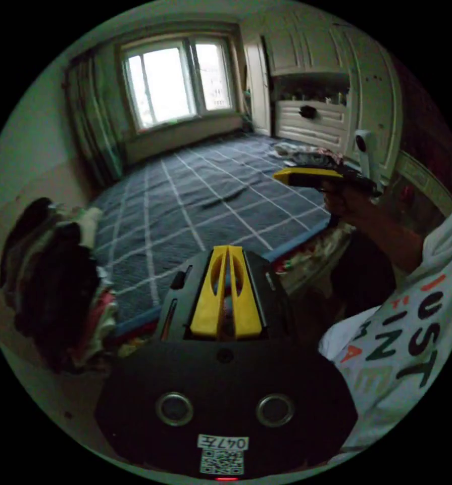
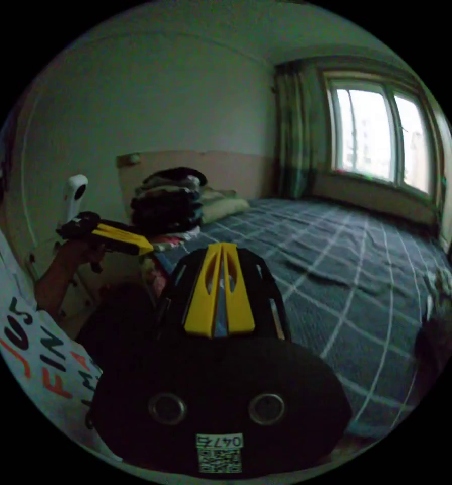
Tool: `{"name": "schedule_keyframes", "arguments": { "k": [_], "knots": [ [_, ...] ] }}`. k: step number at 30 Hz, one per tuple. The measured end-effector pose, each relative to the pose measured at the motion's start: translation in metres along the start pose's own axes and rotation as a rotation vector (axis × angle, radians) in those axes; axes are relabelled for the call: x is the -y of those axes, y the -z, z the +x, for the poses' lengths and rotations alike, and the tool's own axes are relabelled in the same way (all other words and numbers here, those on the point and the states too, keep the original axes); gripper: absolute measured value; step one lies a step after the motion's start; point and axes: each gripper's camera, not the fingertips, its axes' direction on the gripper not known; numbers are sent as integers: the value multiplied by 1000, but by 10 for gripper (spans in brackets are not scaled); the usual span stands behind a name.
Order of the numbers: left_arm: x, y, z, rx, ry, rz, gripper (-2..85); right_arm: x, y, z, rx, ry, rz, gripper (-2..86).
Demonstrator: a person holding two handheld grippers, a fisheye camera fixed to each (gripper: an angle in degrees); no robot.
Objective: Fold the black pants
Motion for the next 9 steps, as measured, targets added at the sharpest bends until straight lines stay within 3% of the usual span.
{"name": "schedule_keyframes", "arguments": {
  "k": [3, 9],
  "knots": [
    [41, -88, 118, -84, -115, -80, -8, -66, 66, 45, -80, -116, -48, -11],
    [132, -223, 338, -272, -451, -114, -8, -144, 209, 117, -453, -156, -30, -8]
  ]
}}
